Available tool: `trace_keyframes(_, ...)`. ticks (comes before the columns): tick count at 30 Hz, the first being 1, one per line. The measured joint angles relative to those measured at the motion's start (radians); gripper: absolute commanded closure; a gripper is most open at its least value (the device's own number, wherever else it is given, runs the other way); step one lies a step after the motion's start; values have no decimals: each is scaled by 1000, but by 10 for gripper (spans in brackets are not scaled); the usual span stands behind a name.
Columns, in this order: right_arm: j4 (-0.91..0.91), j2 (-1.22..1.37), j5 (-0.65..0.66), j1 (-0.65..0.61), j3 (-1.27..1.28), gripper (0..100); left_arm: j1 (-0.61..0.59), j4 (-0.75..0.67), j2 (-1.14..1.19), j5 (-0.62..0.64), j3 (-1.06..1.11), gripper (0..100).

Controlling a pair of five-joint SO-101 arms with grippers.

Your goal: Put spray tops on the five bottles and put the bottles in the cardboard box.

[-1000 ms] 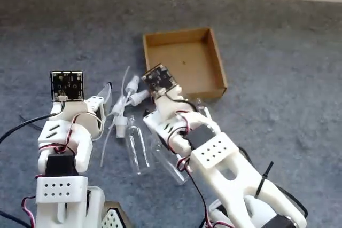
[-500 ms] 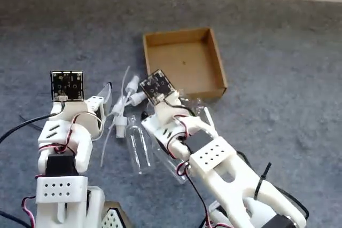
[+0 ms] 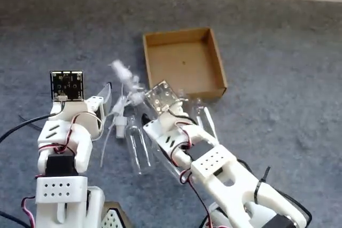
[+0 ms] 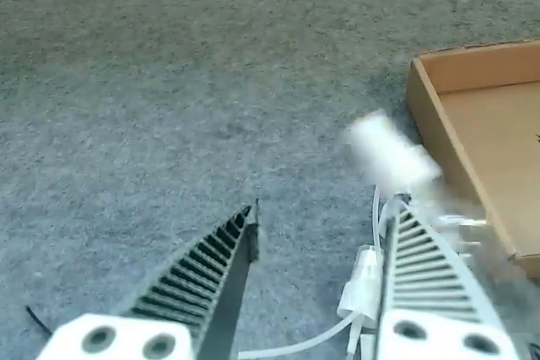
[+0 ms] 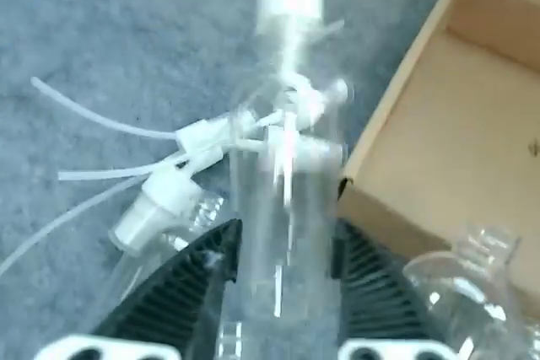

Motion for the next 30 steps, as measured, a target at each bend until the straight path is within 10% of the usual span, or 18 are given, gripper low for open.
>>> trace_keyframes(11,269,0,26,0,-133,837,-155,32,81,-52,-109,782)
trace_keyframes(30,525,583,28,-78,-740,800,-387,471,1085,-201,-990,779)
